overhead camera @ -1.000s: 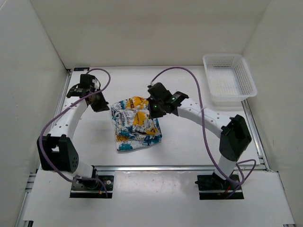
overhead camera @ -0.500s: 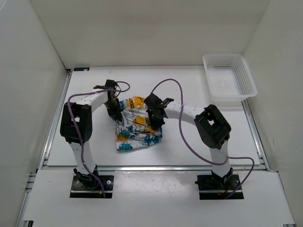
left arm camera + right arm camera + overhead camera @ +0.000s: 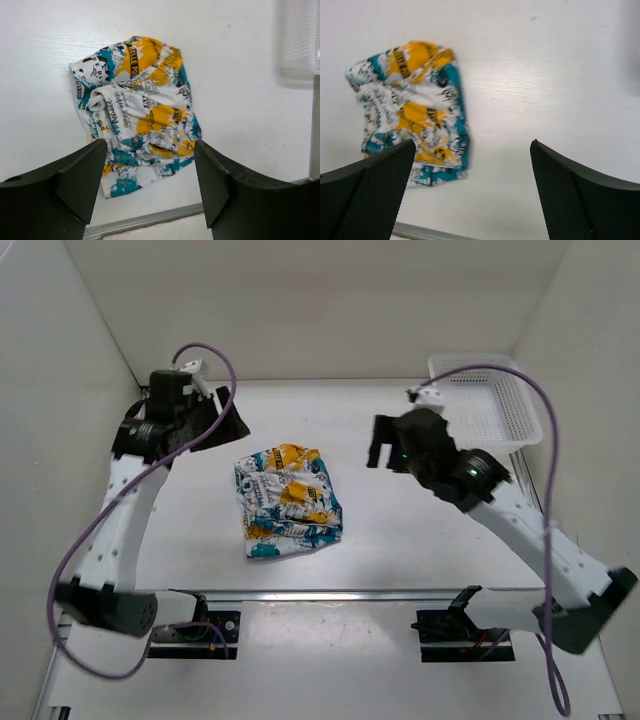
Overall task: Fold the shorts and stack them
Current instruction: Fold the shorts
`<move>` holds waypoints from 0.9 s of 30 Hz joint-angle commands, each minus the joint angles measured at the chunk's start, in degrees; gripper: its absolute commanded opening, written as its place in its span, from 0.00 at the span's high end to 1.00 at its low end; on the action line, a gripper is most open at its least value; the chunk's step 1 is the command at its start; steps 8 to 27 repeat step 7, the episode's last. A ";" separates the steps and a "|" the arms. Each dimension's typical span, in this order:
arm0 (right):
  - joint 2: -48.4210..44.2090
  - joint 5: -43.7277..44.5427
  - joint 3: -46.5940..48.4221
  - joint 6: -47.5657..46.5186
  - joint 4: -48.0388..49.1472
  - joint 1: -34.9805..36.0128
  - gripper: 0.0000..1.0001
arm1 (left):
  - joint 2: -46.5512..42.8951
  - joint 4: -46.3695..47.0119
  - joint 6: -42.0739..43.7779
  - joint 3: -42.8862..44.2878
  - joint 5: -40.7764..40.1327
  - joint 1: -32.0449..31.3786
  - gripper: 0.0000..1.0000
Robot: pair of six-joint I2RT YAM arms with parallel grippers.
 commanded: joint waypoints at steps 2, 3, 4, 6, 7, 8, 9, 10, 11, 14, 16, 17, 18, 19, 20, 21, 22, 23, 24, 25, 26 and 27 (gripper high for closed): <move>-9.00 14.68 -6.60 2.60 -12.26 -1.62 0.00 | -11.85 -4.79 0.66 -5.46 -1.11 0.04 0.03; -12.50 15.74 -8.18 4.43 -13.77 -2.14 0.00 | -13.54 -5.58 0.66 -6.44 -1.12 0.04 0.01; -14.10 16.45 -8.71 5.24 -15.09 -2.15 0.00 | -15.30 -5.59 0.66 -7.23 -1.12 0.04 0.01; -18.31 16.46 -10.55 5.77 -17.56 -2.15 0.00 | -20.31 -5.59 0.04 -9.69 -1.12 0.04 0.01; -19.38 17.07 -11.17 6.64 -18.09 -2.15 0.00 | -21.90 -5.59 0.04 -10.48 -0.60 0.04 0.01; -19.38 17.07 -11.17 6.64 -18.09 -2.15 0.00 | -21.90 -5.59 0.04 -10.48 -0.60 0.04 0.01; -19.38 17.07 -11.17 6.64 -18.09 -2.15 0.00 | -21.90 -5.59 0.04 -10.48 -0.60 0.04 0.01; -19.38 17.07 -11.17 6.64 -18.09 -2.15 0.00 | -21.90 -5.59 0.04 -10.48 -0.60 0.04 0.01; -19.38 17.07 -11.17 6.64 -18.09 -2.15 0.00 | -21.90 -5.59 0.04 -10.48 -0.60 0.04 0.01; -19.38 17.07 -11.17 6.64 -18.09 -2.15 0.00 | -21.90 -5.59 0.04 -10.48 -0.60 0.04 0.01; -19.38 17.07 -11.17 6.64 -18.09 -2.15 0.00 | -21.90 -5.59 0.04 -10.48 -0.60 0.04 0.01; -19.38 17.07 -11.17 6.64 -18.09 -2.15 0.00 | -21.90 -5.59 0.04 -10.48 -0.60 0.04 0.01; -19.38 17.07 -11.17 6.64 -18.09 -2.15 0.00 | -21.90 -5.59 0.04 -10.48 -0.60 0.04 0.01; -19.38 17.07 -11.17 6.64 -18.09 -2.15 0.00 | -21.90 -5.59 0.04 -10.48 -0.60 0.04 0.01; -19.38 17.07 -11.17 6.64 -18.09 -2.15 0.00 | -21.90 -5.59 0.04 -10.48 -0.60 0.04 0.01; -19.38 17.07 -11.17 6.64 -18.09 -2.15 0.00 | -21.90 -5.59 0.04 -10.48 -0.60 0.04 0.01; -19.38 17.07 -11.17 6.64 -18.09 -2.15 0.00 | -21.90 -5.59 0.04 -10.48 -0.60 0.04 0.01; -19.38 17.07 -11.17 6.64 -18.09 -2.15 0.00 | -21.90 -5.59 0.04 -10.48 -0.60 0.04 0.01; -19.38 17.07 -11.17 6.64 -18.09 -2.15 0.00 | -21.90 -5.59 0.04 -10.48 -0.60 0.04 0.01; -19.38 17.07 -11.17 6.64 -18.09 -2.15 0.00 | -21.90 -5.59 0.04 -10.48 -0.60 0.04 0.01; -19.38 17.07 -11.17 6.64 -18.09 -2.15 0.00 | -21.90 -5.59 0.04 -10.48 -0.60 0.04 0.01; -19.38 17.07 -11.17 6.64 -18.09 -2.15 0.00 | -21.90 -5.59 0.04 -10.48 -0.60 0.04 0.01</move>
